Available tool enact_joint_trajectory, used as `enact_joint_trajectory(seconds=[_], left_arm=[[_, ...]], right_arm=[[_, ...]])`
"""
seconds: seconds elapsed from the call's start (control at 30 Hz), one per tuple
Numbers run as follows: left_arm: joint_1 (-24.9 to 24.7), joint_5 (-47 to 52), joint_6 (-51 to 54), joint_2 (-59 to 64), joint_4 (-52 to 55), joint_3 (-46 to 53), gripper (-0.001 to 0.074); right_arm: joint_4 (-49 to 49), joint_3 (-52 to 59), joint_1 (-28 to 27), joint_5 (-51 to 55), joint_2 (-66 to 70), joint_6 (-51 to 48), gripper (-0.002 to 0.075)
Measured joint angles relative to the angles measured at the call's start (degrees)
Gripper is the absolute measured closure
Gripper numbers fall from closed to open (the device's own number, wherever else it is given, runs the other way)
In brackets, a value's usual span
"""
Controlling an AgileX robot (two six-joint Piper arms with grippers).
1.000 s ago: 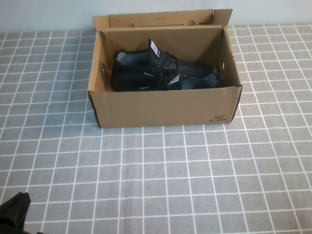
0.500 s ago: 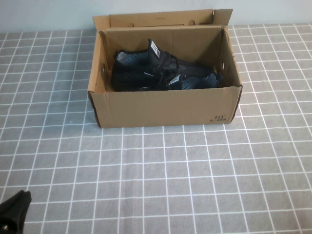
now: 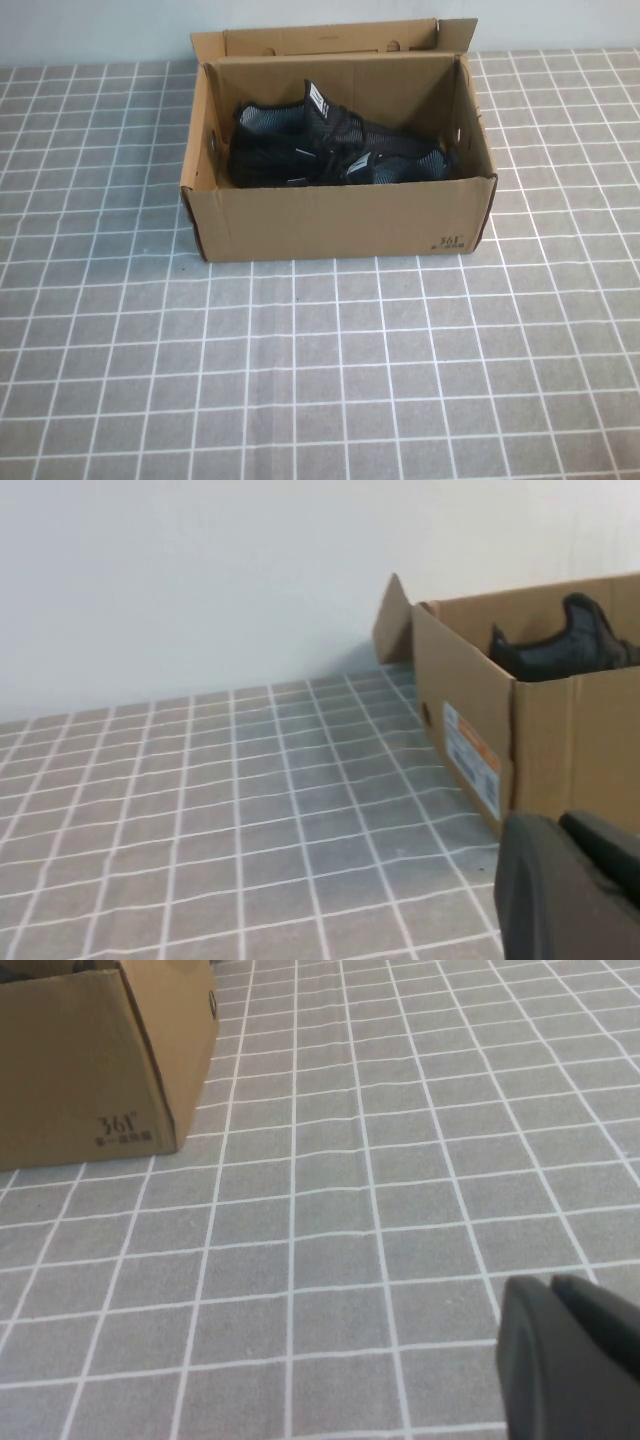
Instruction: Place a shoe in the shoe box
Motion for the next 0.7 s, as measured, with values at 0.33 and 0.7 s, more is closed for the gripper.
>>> enact_joint_trajectory(seconds=[0.33,0.7], left_arm=[[5.4,15.2,-13.9,-11.2,13.1,0.1,0.0736],[6.8,29.6,-19.9,-11.4,15.0,0.1,0.0736]], right_arm=[[0.0,0.0,0.0,0.0,0.0,0.0,0.0742],[0.0,0.0,0.0,0.0,0.0,0.0,0.0742]])
